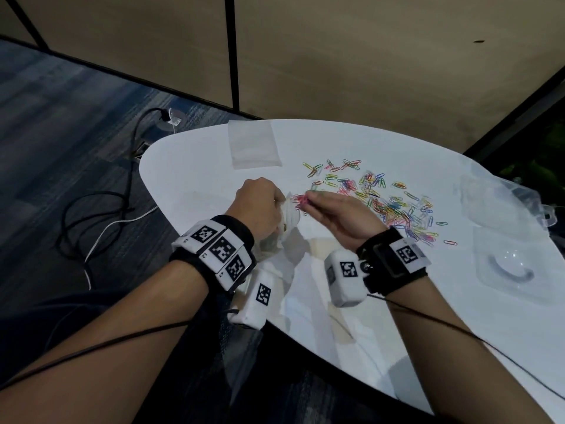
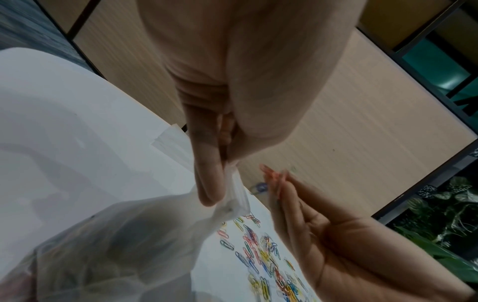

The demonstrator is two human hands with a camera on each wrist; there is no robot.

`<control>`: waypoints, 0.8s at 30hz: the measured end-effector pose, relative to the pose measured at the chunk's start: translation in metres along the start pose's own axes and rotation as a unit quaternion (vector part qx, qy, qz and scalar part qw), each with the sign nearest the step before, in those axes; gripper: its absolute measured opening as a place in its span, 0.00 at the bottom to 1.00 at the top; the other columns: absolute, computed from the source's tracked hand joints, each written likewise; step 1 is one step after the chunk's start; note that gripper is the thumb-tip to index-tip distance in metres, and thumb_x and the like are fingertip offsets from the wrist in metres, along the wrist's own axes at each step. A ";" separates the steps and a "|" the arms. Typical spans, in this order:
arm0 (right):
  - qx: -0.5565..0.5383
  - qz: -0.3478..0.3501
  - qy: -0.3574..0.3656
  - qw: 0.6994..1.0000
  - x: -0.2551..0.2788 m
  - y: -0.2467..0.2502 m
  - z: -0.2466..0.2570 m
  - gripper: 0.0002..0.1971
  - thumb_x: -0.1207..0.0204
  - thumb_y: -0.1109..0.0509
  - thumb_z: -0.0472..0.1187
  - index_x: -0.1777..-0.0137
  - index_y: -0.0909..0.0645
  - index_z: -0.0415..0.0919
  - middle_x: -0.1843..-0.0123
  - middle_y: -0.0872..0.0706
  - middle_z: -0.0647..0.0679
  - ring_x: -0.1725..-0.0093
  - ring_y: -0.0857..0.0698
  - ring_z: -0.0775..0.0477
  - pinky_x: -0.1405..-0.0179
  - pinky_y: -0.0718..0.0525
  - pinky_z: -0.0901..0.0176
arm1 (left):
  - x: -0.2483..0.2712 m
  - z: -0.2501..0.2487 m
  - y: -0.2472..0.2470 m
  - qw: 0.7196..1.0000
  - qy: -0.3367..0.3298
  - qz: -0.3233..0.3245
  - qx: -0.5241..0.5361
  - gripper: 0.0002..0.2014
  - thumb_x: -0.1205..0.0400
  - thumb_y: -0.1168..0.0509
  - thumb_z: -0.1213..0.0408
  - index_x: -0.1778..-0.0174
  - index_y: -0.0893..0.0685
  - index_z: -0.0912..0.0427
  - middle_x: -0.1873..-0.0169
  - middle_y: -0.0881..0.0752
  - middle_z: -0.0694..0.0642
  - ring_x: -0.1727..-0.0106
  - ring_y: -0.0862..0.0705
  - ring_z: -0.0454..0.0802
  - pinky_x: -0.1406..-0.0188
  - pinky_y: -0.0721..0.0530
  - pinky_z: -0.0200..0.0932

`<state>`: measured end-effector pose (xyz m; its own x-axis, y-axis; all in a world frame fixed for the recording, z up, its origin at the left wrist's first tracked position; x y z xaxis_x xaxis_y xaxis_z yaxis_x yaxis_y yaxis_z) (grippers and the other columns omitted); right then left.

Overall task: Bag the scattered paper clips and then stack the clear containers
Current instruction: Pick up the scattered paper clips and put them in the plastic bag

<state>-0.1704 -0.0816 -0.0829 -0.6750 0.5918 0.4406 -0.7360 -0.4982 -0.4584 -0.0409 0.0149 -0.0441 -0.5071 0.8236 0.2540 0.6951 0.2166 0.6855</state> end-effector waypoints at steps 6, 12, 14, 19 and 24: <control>0.273 -0.035 0.072 0.959 -0.007 -0.021 -0.014 0.08 0.27 0.25 0.26 0.58 0.09 0.40 0.59 0.07 0.38 0.59 0.08 0.44 0.47 0.10 0.53 | -0.001 0.004 0.006 1.000 0.004 -0.011 0.005 0.13 0.18 0.38 0.74 0.49 0.08 0.63 0.53 0.09 0.65 0.55 0.09 0.66 0.49 0.09 0.56; 0.678 0.098 0.126 0.717 -0.003 -0.064 -0.011 0.04 0.27 0.28 0.34 0.57 0.11 0.39 0.63 0.10 0.46 0.62 0.13 0.50 0.56 0.15 0.54 | 0.002 0.003 0.006 1.000 -0.002 0.004 -0.022 0.14 0.21 0.37 0.73 0.49 0.07 0.60 0.52 0.09 0.62 0.53 0.10 0.62 0.47 0.09 0.53; 0.679 0.123 0.089 0.719 -0.005 -0.063 -0.003 0.10 0.27 0.28 0.32 0.49 0.09 0.41 0.56 0.08 0.46 0.55 0.10 0.49 0.49 0.14 0.55 | 0.002 0.003 0.007 1.000 -0.003 0.009 -0.017 0.14 0.21 0.37 0.74 0.50 0.07 0.60 0.55 0.09 0.63 0.55 0.09 0.62 0.48 0.09 0.53; 0.443 0.000 0.087 0.892 -0.033 -0.018 0.043 0.18 0.26 0.40 0.20 0.52 0.10 0.35 0.49 0.09 0.34 0.54 0.08 0.41 0.53 0.09 0.51 | 0.001 0.007 0.009 1.000 0.005 -0.006 -0.002 0.16 0.18 0.41 0.73 0.42 0.10 0.57 0.51 0.09 0.62 0.48 0.09 0.59 0.37 0.13 0.51; 0.803 0.018 0.067 0.591 -0.080 0.026 -0.004 0.24 0.14 0.43 0.39 0.18 0.34 0.45 0.14 0.38 0.45 0.18 0.35 0.43 0.19 0.34 0.47 | 0.000 0.006 0.007 1.000 -0.008 -0.003 0.001 0.16 0.16 0.41 0.72 0.41 0.10 0.60 0.47 0.09 0.63 0.46 0.10 0.62 0.37 0.13 0.53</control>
<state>-0.1356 -0.1394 -0.1329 -0.7611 0.5531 0.3390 0.1076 -0.4076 0.9068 -0.0327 0.0196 -0.0433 -0.5037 0.8301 0.2392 0.6934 0.2233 0.6851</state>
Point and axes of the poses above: each hand's wrist, its own x-axis away from the middle knuckle, its own y-axis out of the back of the hand, z = x × y, the point moved 7 cm from there along -x, towards the middle knuckle
